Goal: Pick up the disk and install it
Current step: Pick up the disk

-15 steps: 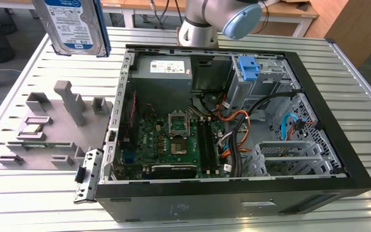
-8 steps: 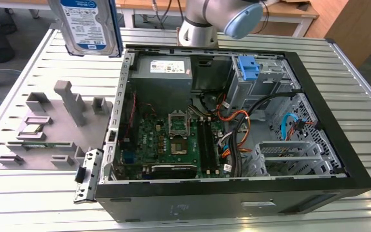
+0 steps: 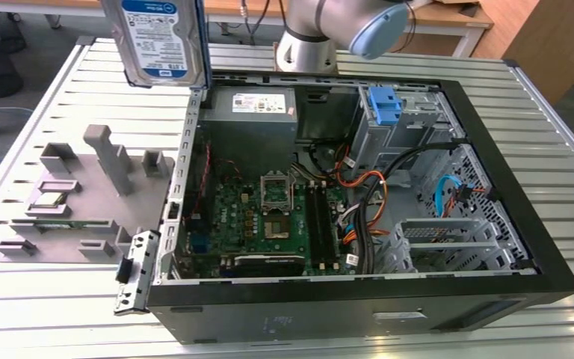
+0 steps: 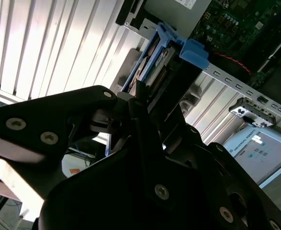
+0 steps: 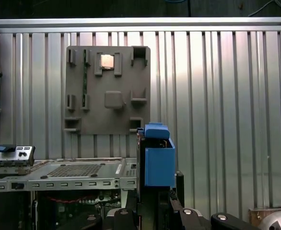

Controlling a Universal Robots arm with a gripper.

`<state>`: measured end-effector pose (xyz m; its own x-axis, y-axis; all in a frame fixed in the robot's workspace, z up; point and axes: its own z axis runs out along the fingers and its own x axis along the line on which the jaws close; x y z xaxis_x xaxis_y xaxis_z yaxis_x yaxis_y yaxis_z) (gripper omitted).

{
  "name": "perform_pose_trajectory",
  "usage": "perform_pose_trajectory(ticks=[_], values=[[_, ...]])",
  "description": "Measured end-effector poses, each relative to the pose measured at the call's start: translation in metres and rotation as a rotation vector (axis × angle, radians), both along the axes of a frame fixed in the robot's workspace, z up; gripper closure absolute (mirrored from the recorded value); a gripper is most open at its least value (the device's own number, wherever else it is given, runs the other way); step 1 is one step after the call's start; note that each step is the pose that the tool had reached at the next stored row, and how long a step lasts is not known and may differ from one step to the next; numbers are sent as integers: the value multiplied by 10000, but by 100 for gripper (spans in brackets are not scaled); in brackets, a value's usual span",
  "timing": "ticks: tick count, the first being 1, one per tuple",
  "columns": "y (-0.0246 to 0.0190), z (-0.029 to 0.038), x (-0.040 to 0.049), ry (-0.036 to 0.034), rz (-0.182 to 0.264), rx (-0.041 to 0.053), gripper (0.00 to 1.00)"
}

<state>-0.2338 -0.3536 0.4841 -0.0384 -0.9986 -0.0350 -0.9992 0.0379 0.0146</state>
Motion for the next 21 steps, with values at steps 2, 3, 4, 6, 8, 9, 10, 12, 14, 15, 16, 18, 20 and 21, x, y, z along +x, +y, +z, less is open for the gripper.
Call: perform_pose_trajectory(ticks=[2, 3, 4, 6, 8, 9, 10, 12, 14, 15, 16, 18, 20, 21], values=[[0, 0, 79, 1, -1, -1, 65], [0, 1, 118, 1, -1, -1, 65], [0, 0, 157, 0, 0, 0, 65], [0, 0, 235, -1, -1, 0, 65], [0, 0, 318, 0, -1, -1, 65], [0, 0, 358, 0, -1, -1, 65], [0, 0, 399, 0, 0, -1, 65], [0, 0, 479, 0, -1, 0, 65], [0, 0, 564, 0, 0, 0, 65], [0, 0, 604, 0, -2, -1, 65], [0, 0, 643, 0, -2, 0, 65], [0, 0, 723, 0, 0, -1, 65], [0, 0, 803, 0, -1, 0, 65], [0, 1, 844, 1, -1, -1, 65]])
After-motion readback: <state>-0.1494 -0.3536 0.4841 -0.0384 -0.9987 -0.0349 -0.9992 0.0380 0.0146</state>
